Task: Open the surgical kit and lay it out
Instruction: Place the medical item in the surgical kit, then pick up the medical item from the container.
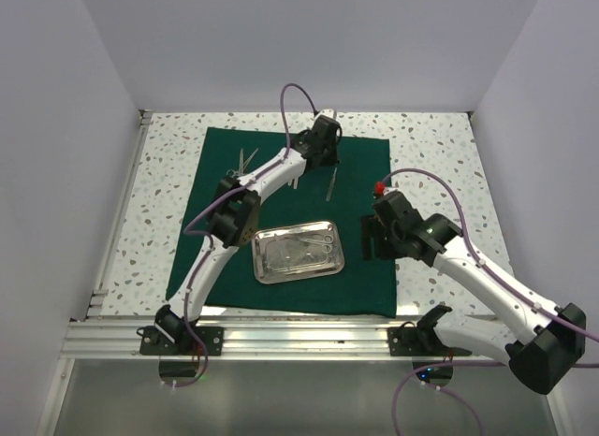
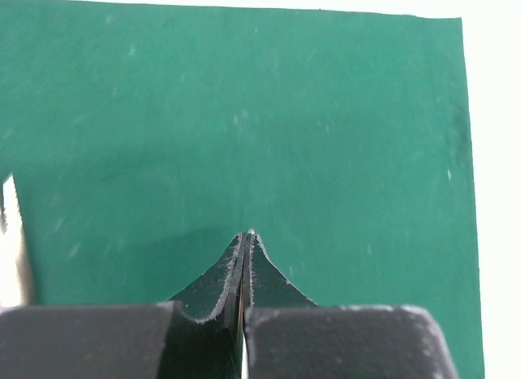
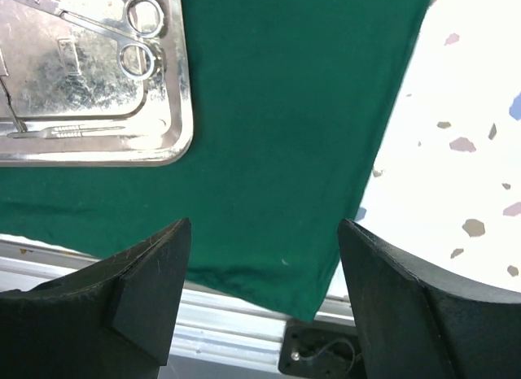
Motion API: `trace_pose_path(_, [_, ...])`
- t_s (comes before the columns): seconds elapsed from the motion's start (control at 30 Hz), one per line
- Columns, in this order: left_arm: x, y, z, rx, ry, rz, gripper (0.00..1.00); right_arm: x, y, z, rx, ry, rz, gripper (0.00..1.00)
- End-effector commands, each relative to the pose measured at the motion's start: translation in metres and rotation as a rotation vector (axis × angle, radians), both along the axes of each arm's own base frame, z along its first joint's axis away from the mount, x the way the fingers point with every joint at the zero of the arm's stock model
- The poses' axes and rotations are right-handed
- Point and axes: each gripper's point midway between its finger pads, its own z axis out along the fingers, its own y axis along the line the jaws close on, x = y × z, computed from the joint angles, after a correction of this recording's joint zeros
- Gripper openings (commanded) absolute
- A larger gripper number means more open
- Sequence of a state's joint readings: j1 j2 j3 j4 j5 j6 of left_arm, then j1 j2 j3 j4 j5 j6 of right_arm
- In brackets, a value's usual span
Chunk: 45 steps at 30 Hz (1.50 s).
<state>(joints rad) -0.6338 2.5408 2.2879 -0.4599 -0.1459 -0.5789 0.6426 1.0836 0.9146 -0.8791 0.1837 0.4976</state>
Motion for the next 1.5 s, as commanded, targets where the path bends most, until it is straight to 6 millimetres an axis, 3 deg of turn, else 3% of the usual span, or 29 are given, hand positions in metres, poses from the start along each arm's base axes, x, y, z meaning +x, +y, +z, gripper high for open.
trace_pose_path(0.0, [0.045,-0.017,0.041,-0.135,-0.196,-0.002,0.00,-0.007,-0.011,0.008,0.006,-0.011,-0.061,0.77])
trace_pose_path(0.03, [0.048,-0.018,0.035,-0.149,-0.195,0.004,0.00,-0.007,-0.010,0.010,0.016,-0.015,-0.067,0.77])
trace_pose_path(0.1, [0.057,-0.019,0.045,-0.184,-0.229,0.016,0.10,-0.005,-0.008,0.014,0.024,-0.027,-0.073,0.76])
trace_pose_path(0.13, [0.058,-0.018,0.056,-0.196,-0.245,0.023,0.19,-0.004,-0.007,0.014,0.027,-0.027,-0.070,0.77])
trace_pose_path(0.17, [0.059,-0.016,0.066,-0.194,-0.261,0.031,0.36,-0.003,-0.005,0.014,0.027,-0.025,-0.064,0.77])
trace_pose_path(0.2, [0.056,-0.013,0.087,-0.189,-0.287,0.021,0.44,0.002,-0.001,0.017,0.036,-0.039,-0.052,0.77])
trace_pose_path(0.23, [0.053,-0.009,0.100,-0.182,-0.298,0.018,0.62,0.004,0.001,0.014,0.029,-0.030,-0.043,0.77])
trace_pose_path(0.3, [0.036,0.004,0.098,-0.124,-0.247,0.009,0.75,0.014,0.007,0.018,0.037,-0.049,-0.028,0.77])
trace_pose_path(0.33, [0.024,0.012,0.130,-0.130,-0.264,0.008,0.76,0.017,0.010,0.019,0.031,-0.053,-0.013,0.77])
trace_pose_path(0.37, [0.002,0.027,0.132,-0.093,-0.214,0.007,0.75,0.026,0.015,0.020,0.028,-0.065,-0.003,0.78])
trace_pose_path(0.4, [-0.008,0.034,0.101,-0.044,-0.144,0.007,0.73,0.030,0.018,0.021,0.029,-0.073,0.003,0.78])
trace_pose_path(0.43, [-0.024,0.046,0.123,-0.044,-0.146,0.018,0.71,0.034,0.021,0.022,0.032,-0.076,0.005,0.78])
trace_pose_path(0.53, [-0.083,0.089,0.090,0.076,0.014,0.051,0.67,0.050,0.034,0.024,0.042,-0.084,0.022,0.78])
trace_pose_path(0.57, [-0.113,0.111,0.056,0.156,0.122,0.060,0.66,0.056,0.040,0.030,0.055,-0.097,0.028,0.78])
trace_pose_path(0.6, [-0.128,0.121,0.049,0.172,0.163,0.075,0.65,0.061,0.046,0.027,0.060,-0.092,0.042,0.78])
trace_pose_path(0.63, [-0.143,0.130,0.054,0.176,0.178,0.090,0.64,0.063,0.050,0.027,0.065,-0.093,0.048,0.78])
trace_pose_path(0.67, [-0.172,0.148,0.027,0.237,0.265,0.099,0.64,0.068,0.053,0.029,0.072,-0.097,0.053,0.78])
trace_pose_path(0.7, [-0.184,0.152,0.030,0.213,0.276,0.112,0.64,0.071,0.058,0.025,0.074,-0.090,0.069,0.78])
trace_pose_path(0.77, [-0.215,0.165,0.005,0.233,0.361,0.124,0.61,0.077,0.064,0.026,0.074,-0.090,0.084,0.78])
trace_pose_path(0.93, [-0.244,0.171,-0.014,0.254,0.432,0.155,0.60,0.083,0.071,0.030,0.069,-0.086,0.122,0.78])
trace_pose_path(1.47, [-0.240,0.162,-0.048,0.350,0.470,0.205,0.58,0.060,0.054,0.024,0.044,-0.058,0.137,0.78])
